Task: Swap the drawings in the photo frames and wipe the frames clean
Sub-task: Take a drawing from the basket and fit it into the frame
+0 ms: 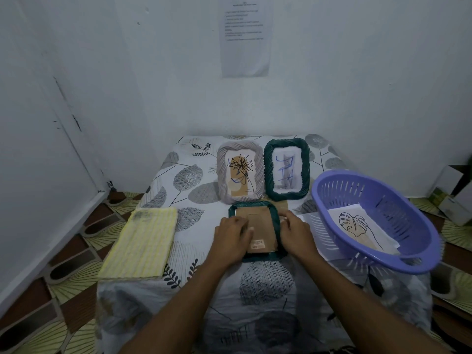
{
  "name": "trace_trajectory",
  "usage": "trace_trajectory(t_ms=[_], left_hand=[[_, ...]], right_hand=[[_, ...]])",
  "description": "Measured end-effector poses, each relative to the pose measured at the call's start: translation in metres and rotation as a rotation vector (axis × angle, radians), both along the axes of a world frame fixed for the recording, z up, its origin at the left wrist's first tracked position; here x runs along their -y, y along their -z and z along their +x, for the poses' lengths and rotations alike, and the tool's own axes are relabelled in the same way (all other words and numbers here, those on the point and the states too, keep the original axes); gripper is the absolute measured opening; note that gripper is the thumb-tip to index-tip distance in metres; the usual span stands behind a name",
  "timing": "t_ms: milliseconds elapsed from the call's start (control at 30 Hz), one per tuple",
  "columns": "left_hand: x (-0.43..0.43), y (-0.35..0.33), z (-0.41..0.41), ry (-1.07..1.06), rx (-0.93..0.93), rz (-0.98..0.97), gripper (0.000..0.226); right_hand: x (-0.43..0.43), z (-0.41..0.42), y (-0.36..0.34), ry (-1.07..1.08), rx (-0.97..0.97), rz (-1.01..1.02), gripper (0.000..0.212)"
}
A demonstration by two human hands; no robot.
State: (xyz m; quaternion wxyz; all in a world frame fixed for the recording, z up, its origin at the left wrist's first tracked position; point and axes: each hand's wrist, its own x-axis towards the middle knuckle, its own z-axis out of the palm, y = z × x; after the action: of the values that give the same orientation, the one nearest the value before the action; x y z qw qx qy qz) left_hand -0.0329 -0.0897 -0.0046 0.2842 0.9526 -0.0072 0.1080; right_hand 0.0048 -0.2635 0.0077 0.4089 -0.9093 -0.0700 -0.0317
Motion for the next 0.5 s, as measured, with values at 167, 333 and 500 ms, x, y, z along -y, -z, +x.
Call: trace_trajectory(t_ms=[167, 333, 500], left_hand=[[0.020, -0.019, 0.006, -0.074, -0.080, -0.172, 0.063], [0.030, -0.046, 0.009, -0.134, -0.211, -0.252, 0.092], [0.017, -0.055, 0.002, -0.141, -0.141, -0.793, 0.041]], right_hand=[[-0.005, -0.003, -0.016, 0.057, -0.096, 0.356, 0.029], [-0.013, -0.007, -0.039, -0.010, -0.178, 0.676, 0.030], [-0.012, -0.007, -0.050, -0.056, -0.196, 0.730, 0.028]])
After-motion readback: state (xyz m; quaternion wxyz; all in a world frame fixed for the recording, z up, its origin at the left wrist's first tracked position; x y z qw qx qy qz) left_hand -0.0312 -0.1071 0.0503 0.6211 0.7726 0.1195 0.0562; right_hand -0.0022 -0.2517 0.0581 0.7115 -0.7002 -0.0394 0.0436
